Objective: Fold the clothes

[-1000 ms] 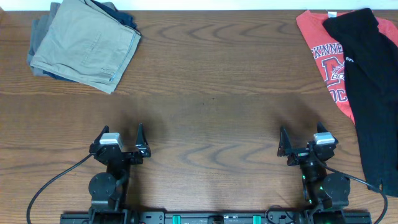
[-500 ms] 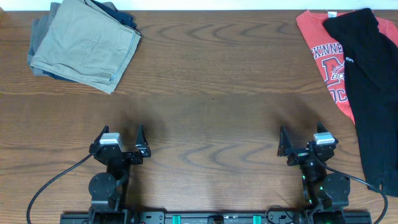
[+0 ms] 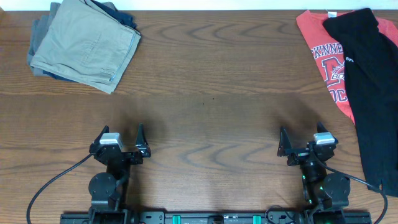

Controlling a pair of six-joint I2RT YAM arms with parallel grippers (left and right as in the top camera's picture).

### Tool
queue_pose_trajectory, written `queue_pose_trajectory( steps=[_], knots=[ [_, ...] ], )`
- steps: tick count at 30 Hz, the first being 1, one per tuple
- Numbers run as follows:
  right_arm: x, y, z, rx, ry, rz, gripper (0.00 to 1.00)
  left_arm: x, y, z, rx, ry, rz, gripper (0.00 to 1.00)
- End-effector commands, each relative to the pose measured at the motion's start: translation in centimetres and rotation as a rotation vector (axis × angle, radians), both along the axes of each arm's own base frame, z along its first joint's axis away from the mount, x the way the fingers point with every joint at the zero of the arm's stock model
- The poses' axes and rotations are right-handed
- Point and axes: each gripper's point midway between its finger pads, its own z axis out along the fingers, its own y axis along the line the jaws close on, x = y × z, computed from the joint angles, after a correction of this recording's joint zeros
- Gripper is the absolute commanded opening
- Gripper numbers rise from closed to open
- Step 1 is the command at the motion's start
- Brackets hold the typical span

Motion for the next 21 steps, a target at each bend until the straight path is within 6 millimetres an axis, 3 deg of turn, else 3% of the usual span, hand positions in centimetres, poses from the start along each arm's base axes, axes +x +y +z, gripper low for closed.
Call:
queue_pose_trajectory(
  steps=[1, 17, 19, 21],
  knots=[
    [-0.1, 0.3, 0.0, -0.012, -0.002, 0.01, 0.99, -0.1, 0.4, -1.6, -0.003, 0.048, 0.026, 0.98],
    [-0.1, 0.3, 0.0, -0.011, -0.002, 0.01, 0.99, -0.1, 0.4, -1.6, -0.002, 0.048, 0.026, 0.98],
    [-0.2, 1.6, 1.6, 0.078, -0.052, 0.085, 0.99, -0.1, 0.4, -1.6, -0.003, 0.048, 0.026, 0.98],
    [-1.4, 4.8, 3.5, 0.273, -0.069, 0.281, 0.99, -0.1, 0.4, -1.6, -0.002, 0.048, 0.026, 0.98]
  ],
)
